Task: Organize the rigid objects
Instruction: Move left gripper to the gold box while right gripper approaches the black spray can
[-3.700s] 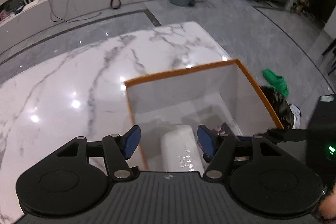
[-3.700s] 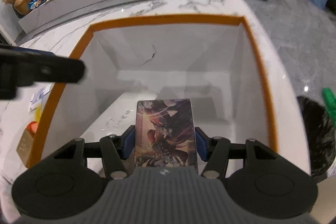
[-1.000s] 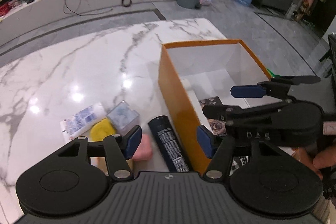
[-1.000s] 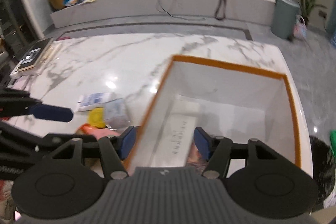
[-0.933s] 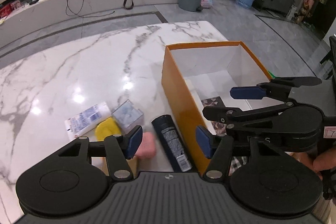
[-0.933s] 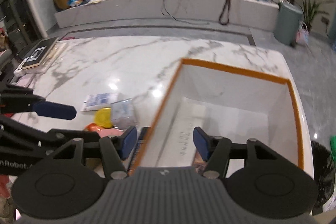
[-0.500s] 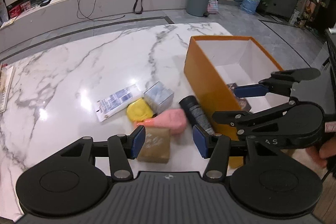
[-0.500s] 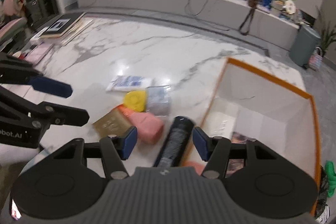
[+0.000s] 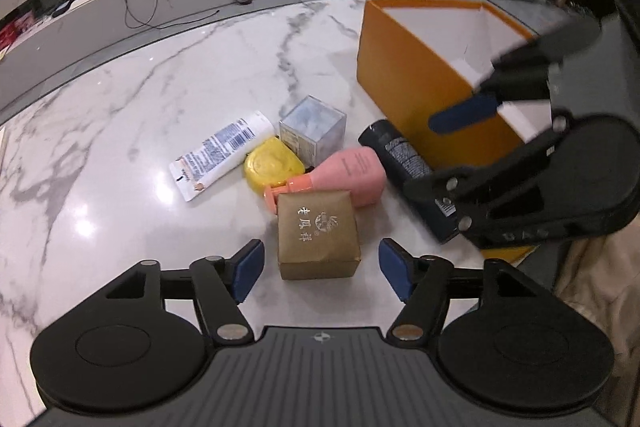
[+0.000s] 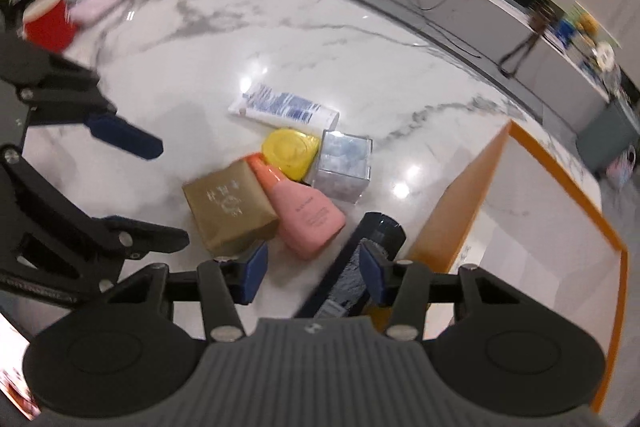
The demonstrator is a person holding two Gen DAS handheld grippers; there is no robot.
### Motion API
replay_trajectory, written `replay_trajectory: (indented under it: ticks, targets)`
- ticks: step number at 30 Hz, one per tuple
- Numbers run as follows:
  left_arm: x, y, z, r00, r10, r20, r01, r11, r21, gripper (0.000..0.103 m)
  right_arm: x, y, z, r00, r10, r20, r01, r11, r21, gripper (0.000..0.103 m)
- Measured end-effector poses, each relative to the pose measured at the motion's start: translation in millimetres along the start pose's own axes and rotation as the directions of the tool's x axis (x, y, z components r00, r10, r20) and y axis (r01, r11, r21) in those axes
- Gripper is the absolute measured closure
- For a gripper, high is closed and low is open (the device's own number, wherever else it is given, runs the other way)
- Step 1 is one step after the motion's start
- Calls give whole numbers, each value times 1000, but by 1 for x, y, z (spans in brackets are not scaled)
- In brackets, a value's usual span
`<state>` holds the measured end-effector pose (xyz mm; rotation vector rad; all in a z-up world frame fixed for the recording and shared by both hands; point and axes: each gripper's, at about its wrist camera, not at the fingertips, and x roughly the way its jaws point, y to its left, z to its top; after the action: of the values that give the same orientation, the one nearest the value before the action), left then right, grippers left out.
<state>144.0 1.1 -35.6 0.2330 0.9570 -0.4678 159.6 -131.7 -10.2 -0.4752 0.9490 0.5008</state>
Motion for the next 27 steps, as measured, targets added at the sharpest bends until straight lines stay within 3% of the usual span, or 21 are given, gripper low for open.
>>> replay_trajectory:
  ticks: [4, 10, 14, 16, 27]
  targets:
    - [17, -2, 1, 1000, -2, -4, 2, 1000, 24, 19, 13, -2, 10, 999, -17, -33, 14, 997, -82, 53]
    - [37, 2, 1, 999, 12, -37, -12, 1000, -5, 18, 35, -7, 22, 991, -17, -132, 3, 995, -101, 53]
    - [42, 5, 0, 998, -13, -60, 10, 999, -37, 32, 51, 0, 23, 976, -36, -214, 5, 990, -141, 53]
    - [41, 5, -1, 998, -21, -63, 18, 999, -47, 36, 57, 5, 24, 967, -61, -249, 20, 987, -161, 53]
    - [24, 17, -18, 994, 11, -105, -22, 994, -109, 36, 87, 30, 17, 894, -204, -399, 119, 966, -228, 52]
